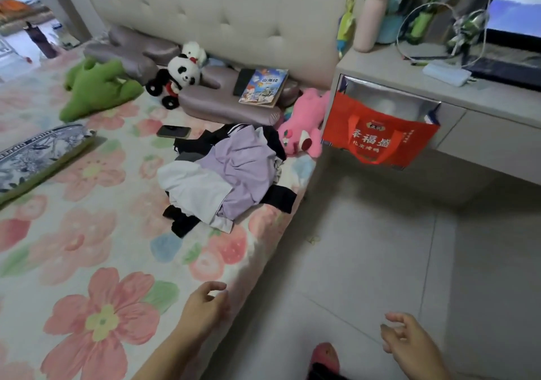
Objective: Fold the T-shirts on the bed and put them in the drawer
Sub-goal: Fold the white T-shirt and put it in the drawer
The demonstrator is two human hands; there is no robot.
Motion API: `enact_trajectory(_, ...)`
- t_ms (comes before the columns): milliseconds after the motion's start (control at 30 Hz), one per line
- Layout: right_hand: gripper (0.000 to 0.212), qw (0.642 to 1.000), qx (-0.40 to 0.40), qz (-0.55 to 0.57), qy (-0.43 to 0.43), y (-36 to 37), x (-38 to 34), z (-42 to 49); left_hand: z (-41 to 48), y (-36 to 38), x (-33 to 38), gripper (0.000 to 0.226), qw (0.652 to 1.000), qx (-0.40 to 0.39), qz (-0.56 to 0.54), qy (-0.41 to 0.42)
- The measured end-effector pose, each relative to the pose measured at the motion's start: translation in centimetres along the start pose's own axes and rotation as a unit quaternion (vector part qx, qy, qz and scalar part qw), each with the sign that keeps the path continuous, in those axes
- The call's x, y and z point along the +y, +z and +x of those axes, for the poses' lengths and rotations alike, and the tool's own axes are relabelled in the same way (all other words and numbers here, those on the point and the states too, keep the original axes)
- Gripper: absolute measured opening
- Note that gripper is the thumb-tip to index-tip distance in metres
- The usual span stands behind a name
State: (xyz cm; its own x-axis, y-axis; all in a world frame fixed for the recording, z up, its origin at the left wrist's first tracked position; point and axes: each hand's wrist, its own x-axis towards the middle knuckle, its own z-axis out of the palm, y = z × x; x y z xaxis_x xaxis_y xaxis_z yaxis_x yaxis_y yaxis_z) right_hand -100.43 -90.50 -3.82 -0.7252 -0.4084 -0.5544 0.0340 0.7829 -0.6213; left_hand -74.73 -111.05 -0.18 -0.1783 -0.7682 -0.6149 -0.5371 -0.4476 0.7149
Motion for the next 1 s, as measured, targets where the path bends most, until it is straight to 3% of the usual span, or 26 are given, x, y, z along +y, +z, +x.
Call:
enact_trajectory(200,0.017,0.985,-0.083,-0.104,-0.11,-1.5,-8.8,10.8,3.7,3.2,4.6,0.013,0.998,0.051,-0.019,-0.03)
enact_trajectory(367,0.019,0.962,-0.145,-0.144,-0.178,1.2,-19.2,18.5,7.8,3.8,6.8,0.012,0.989,0.111,-0.085,-0.053)
enact_trajectory(633,0.021,0.924,-0.212,-0.221,-0.227,7.1,-32.7,25.4,16.8,1.6,9.7,0.015,0.969,0.152,-0.153,-0.124)
enact_trajectory(867,0.028,0.896,-0.262,-0.249,-0.258,12.7,-39.4,29.7,21.7,-0.6,12.3,0.02,0.946,0.218,-0.183,-0.152)
enact_trajectory(1000,0.03,0.856,-0.313,-0.29,-0.292,17.5,-41.6,32.6,24.1,0.3,12.1,0.028,0.921,0.268,-0.204,-0.198)
